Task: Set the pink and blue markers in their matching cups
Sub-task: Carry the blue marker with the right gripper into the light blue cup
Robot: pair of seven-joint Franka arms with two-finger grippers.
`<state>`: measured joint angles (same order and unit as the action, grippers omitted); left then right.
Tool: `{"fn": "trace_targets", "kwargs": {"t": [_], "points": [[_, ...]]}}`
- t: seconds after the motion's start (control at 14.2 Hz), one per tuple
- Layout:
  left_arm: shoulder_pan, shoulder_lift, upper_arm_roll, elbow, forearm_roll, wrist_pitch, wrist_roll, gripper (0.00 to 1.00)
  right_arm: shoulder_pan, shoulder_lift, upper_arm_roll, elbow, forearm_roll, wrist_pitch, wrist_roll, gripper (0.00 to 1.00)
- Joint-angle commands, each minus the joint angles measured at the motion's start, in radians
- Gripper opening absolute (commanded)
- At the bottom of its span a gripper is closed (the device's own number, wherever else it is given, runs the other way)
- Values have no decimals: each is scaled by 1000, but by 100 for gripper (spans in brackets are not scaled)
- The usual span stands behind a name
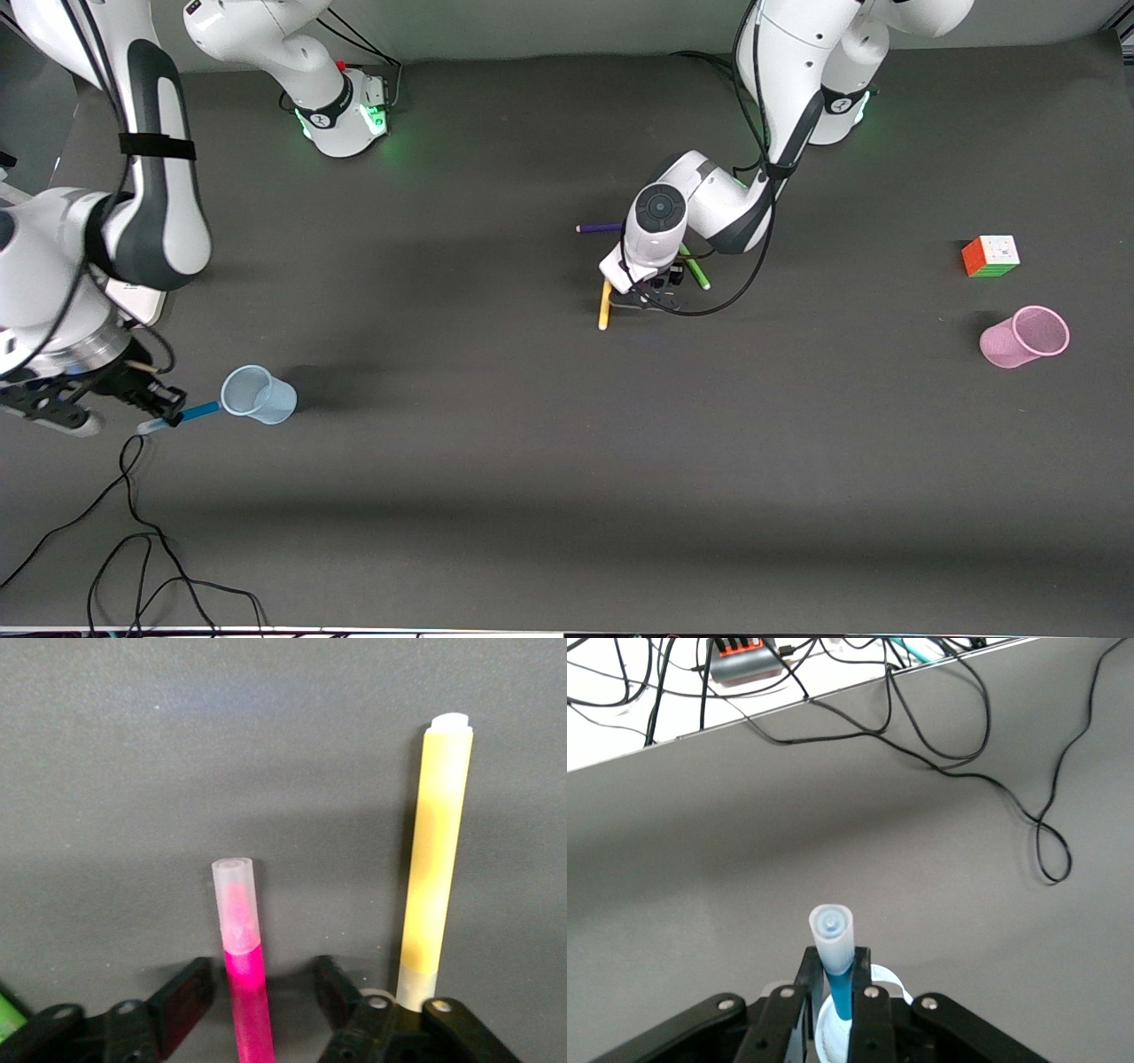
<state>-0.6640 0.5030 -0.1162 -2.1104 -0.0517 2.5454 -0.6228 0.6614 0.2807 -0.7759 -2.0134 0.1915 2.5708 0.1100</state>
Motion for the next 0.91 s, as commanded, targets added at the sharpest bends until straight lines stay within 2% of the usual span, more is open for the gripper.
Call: {"fn": "trace_targets", "kwargs": {"t": [0.0,0.14,0.21,0.28,0.42,0.56,0.7,0.77,0.84], "points": [[-17,9,15,-8,12,16,-21,17,29,-78,1,-191,-29,184,-39,0],[-16,6,15,-8,12,10,-21,18,38,-69,1,-229,-29,224,-42,0],[-16,8,15,-8,12,10,-21,22,41,-67,3,-252,-29,248,-50,0],[-16,8,15,-8,12,9,-21,33,41,-57,1,-263,-29,255,-77,0],[-14,6,17,-10,12,6,-21,98,40,-40,3,-268,-29,258,-90,0],[-14,5,17,-10,12,6,-23,98,38,-28,4,-265,-29,258,-90,0],[-12,3,18,-8,12,6,-21,96,40,-20,4,-263,-27,264,-90,85],[-12,3,20,-10,15,6,-18,92,41,-21,4,-265,-27,276,-89,99],[-12,2,20,-10,15,6,-18,85,40,-21,4,-265,-27,278,-90,100]]}}
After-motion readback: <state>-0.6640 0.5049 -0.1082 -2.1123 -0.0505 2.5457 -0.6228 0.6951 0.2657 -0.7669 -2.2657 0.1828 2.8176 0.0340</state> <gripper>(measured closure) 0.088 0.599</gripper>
